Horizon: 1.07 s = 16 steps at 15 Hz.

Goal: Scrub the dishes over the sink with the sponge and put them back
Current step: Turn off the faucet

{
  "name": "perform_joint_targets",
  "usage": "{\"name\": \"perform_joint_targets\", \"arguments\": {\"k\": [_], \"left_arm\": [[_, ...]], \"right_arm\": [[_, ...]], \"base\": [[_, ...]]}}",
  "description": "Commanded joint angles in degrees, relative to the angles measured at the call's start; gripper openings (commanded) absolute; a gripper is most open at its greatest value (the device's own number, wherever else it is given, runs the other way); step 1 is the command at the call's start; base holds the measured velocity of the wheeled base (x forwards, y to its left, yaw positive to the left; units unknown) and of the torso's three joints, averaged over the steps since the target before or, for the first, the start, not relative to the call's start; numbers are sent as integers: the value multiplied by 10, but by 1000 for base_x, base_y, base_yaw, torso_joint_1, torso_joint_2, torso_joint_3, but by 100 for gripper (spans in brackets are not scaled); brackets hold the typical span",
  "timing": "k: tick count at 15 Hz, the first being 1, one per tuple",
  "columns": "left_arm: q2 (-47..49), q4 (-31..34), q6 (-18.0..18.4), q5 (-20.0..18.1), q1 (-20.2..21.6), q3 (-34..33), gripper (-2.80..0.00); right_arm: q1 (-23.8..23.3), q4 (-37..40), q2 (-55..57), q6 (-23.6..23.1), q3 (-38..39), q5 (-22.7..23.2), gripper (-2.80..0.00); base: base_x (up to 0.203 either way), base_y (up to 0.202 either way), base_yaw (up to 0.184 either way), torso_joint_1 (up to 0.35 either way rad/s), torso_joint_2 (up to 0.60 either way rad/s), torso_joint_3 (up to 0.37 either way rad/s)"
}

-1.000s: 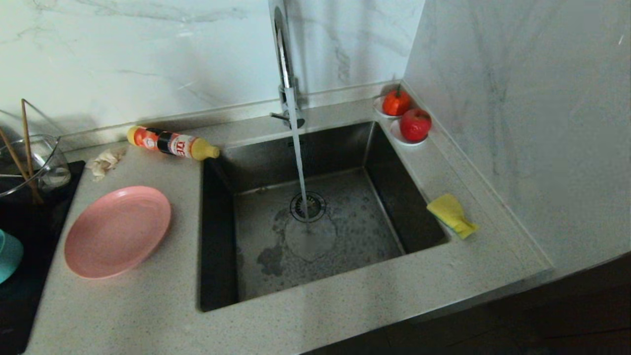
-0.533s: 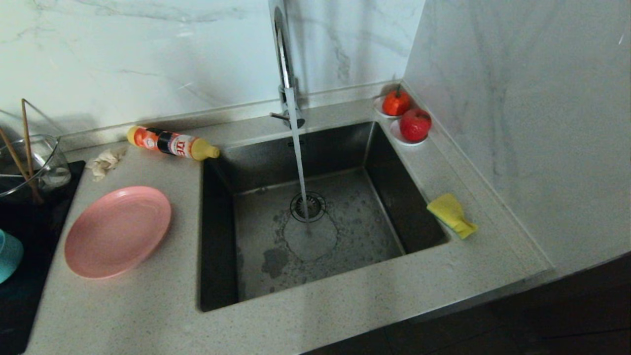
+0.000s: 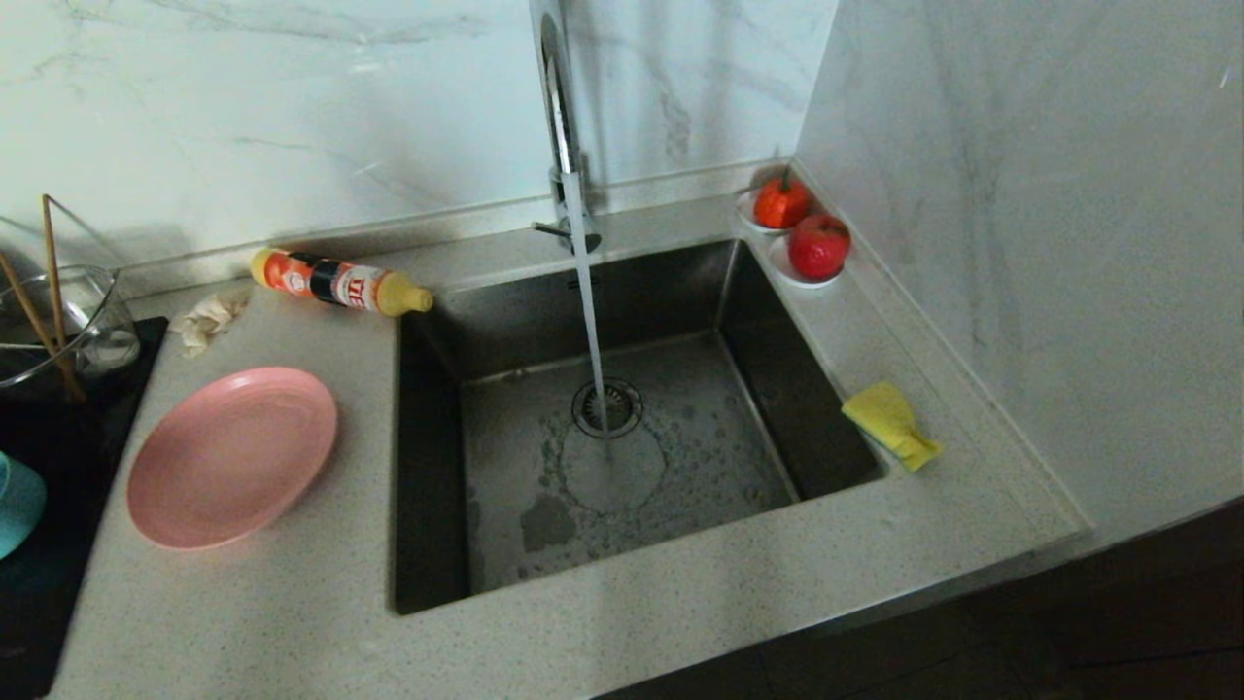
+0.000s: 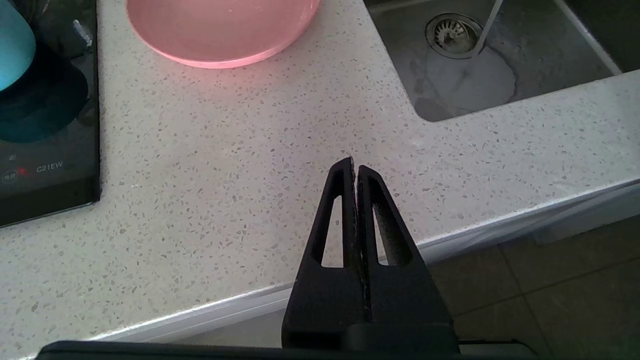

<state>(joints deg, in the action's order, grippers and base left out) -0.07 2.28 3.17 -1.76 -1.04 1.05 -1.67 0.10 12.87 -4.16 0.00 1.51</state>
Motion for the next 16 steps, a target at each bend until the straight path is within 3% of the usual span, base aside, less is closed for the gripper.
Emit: {"name": "perform_joint_targets", "arguments": {"k": [1, 6, 16], "left_arm": [[-1, 0, 0, 0, 1, 0, -280], [-1, 0, 0, 0, 0, 0, -280], [-1, 0, 0, 0, 0, 0, -280]], "right_arm": [[2, 0, -15, -1, 0, 0, -280], [11, 1, -119, 1, 0, 0, -280], [11, 1, -126, 1, 0, 1, -280]], "base": [[0, 0, 0, 0, 0, 0], [0, 0, 0, 0, 0, 0], [0, 0, 0, 0, 0, 0]]}}
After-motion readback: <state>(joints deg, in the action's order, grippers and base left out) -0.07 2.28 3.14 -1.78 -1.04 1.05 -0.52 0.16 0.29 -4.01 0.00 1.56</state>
